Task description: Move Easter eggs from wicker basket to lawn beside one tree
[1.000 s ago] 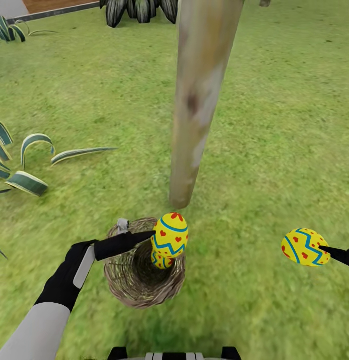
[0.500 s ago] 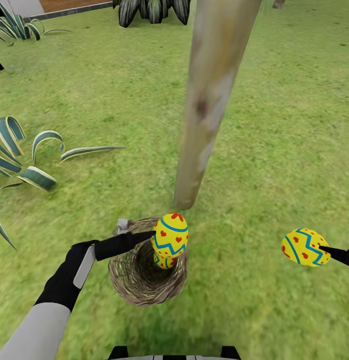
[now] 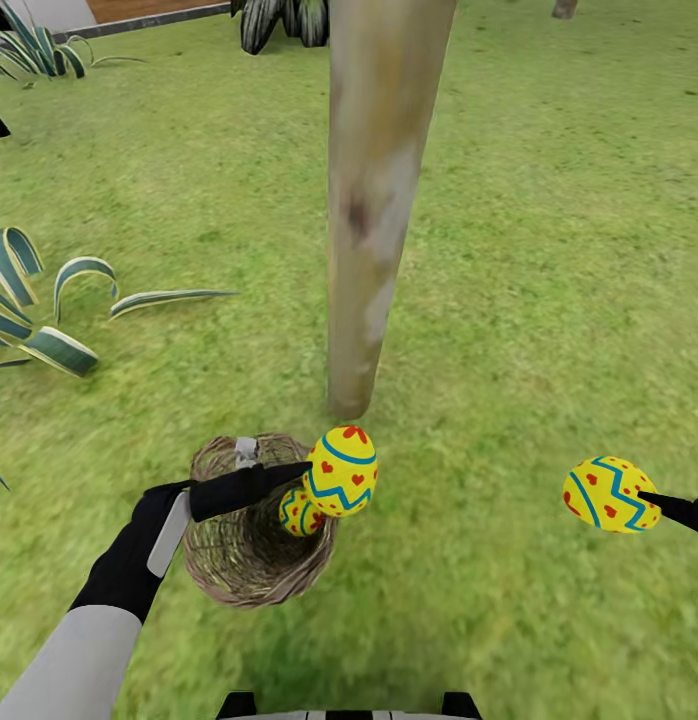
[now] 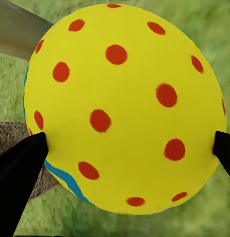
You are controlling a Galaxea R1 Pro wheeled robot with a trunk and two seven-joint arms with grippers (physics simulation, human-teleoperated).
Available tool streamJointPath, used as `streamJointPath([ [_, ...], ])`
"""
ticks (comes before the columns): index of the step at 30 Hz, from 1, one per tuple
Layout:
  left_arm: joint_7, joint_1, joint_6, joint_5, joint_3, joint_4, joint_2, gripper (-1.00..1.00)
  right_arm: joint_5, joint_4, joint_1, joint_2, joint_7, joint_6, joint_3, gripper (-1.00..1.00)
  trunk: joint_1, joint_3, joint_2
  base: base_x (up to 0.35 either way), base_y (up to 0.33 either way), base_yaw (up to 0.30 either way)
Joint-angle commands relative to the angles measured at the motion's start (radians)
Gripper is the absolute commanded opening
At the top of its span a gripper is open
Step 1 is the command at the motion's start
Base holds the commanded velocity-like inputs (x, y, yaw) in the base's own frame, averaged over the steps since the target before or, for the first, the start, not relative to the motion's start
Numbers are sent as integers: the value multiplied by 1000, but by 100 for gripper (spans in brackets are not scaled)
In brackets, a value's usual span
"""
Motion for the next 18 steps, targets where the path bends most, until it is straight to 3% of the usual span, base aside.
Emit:
streamJointPath([
  [1, -1, 0, 7, 3, 0, 0, 0, -100, -10, 0, 0, -1, 1, 10, 7, -100, 0, -1, 0, 0, -292, 275],
  [18, 1, 0, 7, -2, -1, 0, 0, -100, -11, -1, 0, -1, 1, 10, 7, -100, 0, -1, 0, 0, -303, 277],
])
